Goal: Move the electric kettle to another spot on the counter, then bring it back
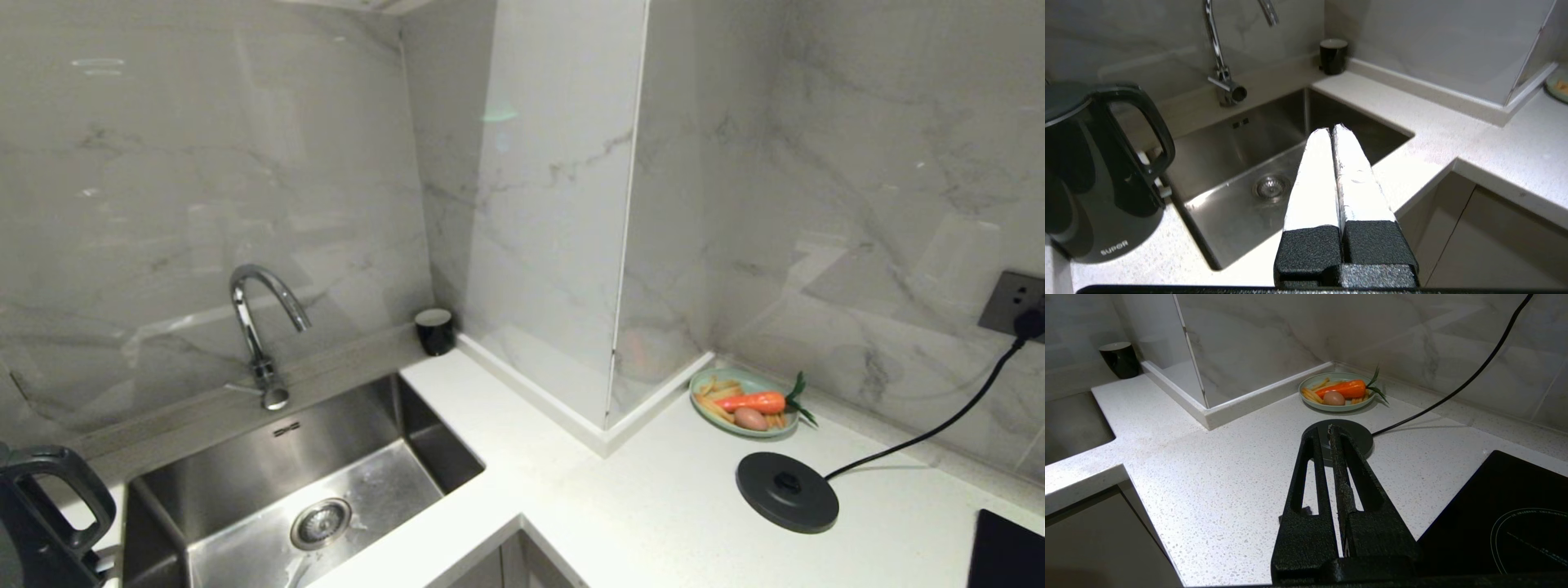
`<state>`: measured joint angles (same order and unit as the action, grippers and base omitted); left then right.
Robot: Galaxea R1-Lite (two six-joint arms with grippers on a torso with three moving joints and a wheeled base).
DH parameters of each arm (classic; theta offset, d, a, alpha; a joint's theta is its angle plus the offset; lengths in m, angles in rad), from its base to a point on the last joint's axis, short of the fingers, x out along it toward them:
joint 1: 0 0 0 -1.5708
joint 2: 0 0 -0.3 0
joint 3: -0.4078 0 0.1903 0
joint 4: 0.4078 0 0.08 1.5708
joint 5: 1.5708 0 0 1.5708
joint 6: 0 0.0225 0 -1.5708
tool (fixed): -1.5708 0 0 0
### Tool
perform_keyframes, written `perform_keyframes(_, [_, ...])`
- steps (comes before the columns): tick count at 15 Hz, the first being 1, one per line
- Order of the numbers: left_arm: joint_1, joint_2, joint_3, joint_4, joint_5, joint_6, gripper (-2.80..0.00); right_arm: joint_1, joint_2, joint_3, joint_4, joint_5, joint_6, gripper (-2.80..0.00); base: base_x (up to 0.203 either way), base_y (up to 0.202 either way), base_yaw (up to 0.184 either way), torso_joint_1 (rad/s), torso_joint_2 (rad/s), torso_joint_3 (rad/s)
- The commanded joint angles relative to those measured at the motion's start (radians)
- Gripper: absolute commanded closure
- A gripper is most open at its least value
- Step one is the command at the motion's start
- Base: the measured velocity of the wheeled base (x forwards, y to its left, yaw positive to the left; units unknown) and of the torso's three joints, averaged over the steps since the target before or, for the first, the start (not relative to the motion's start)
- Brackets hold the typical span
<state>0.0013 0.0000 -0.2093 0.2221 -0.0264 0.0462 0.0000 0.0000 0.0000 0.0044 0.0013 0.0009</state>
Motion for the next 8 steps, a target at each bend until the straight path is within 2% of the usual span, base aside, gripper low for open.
perform_keyframes(1, [0.000,0.002,0.092,-0.037,0.002,0.006,0.00,0.000,0.000,0.000,0.000,0.000,0.000,0.00,0.000,0.000,0.000,0.000,0.00,0.000])
perform_keyframes(3, [-0.001,0.002,0.181,-0.167,0.005,-0.004,0.00,0.000,0.000,0.000,0.000,0.000,0.000,0.00,0.000,0.000,0.000,0.000,0.00,0.000])
perform_keyframes(8, [-0.003,0.003,0.181,-0.159,0.003,-0.001,0.00,0.000,0.000,0.000,0.000,0.000,0.001,0.00,0.000,0.000,0.000,0.000,0.00,0.000])
